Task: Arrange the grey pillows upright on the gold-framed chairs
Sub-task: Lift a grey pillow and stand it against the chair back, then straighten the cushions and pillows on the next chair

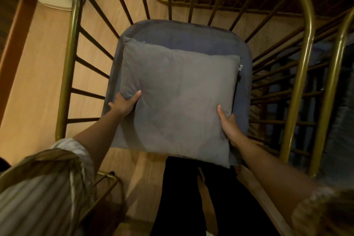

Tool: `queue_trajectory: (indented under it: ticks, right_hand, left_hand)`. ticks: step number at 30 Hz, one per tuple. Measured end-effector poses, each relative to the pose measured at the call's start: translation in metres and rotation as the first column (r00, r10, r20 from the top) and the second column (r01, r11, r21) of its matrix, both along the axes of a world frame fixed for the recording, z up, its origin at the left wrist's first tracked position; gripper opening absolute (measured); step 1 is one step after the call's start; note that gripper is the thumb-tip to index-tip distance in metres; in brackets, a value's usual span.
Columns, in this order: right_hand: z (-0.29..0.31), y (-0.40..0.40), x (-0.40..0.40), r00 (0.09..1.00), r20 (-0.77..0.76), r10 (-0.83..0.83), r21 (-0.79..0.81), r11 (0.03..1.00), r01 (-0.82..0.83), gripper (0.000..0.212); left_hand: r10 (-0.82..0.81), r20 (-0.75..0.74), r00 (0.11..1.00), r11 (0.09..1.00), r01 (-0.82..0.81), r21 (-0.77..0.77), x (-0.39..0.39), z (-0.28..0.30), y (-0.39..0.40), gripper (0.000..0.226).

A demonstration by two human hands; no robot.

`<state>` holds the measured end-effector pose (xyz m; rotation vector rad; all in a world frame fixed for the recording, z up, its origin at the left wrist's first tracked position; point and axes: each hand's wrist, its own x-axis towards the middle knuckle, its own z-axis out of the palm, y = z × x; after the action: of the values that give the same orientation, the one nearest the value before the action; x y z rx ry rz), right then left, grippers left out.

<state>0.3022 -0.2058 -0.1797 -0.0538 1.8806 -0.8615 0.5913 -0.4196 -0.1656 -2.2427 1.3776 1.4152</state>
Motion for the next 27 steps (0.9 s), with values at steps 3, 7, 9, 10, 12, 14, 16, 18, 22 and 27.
queue_trajectory:
  ticks: [3,7,9,10,12,14,16,18,22,27]
  right_hand:
    - [-0.011,0.002,0.001,0.999,-0.021,0.025,0.055,0.998,-0.024,0.151]
    - [-0.019,0.009,-0.012,0.997,0.028,0.067,0.095,0.993,-0.07,0.145]
    - [-0.01,0.01,-0.016,0.988,0.059,0.145,0.112,0.982,-0.151,0.139]
    - [0.002,0.011,-0.018,0.979,0.072,0.192,0.116,0.973,-0.199,0.126]
    - [0.024,0.017,-0.024,0.957,0.071,0.281,0.16,0.944,-0.289,0.092]
    - [0.038,0.026,-0.034,0.925,0.002,0.381,0.2,0.906,-0.374,0.08]
    - [0.061,0.033,-0.05,0.885,-0.129,0.448,0.192,0.887,-0.421,0.068]
    - [0.086,0.042,-0.073,0.86,-0.266,0.436,0.146,0.9,-0.411,0.057]
    - [0.138,0.077,-0.134,0.822,-0.488,0.293,0.034,0.948,-0.318,0.041]
    - [0.173,0.171,-0.228,0.565,-0.813,0.143,0.04,0.981,-0.191,0.038]
  left_hand:
    - [-0.023,0.101,0.995,0.998,0.029,-0.053,-0.008,-0.005,0.008,0.102]
    - [-0.013,0.083,0.996,0.992,0.024,-0.124,-0.014,-0.005,0.022,0.089]
    - [0.008,0.088,0.996,0.99,0.004,-0.14,-0.02,0.005,0.03,0.084]
    - [0.01,0.089,0.996,0.989,0.003,-0.146,-0.025,0.012,0.036,0.085]
    - [-0.018,0.085,0.996,0.987,0.032,-0.161,-0.039,0.029,0.049,0.091]
    - [-0.037,0.088,0.995,0.981,0.053,-0.186,-0.057,0.045,0.061,0.095]
    - [-0.06,0.069,0.996,0.974,0.074,-0.213,-0.083,0.064,0.075,0.095]
    - [-0.111,0.031,0.993,0.964,0.115,-0.24,-0.115,0.076,0.09,0.093]
    - [-0.21,-0.14,0.968,0.95,0.168,-0.264,-0.2,0.104,0.131,0.083]
    - [-0.415,-0.325,0.85,0.883,0.291,-0.368,-0.314,0.136,0.201,0.09]
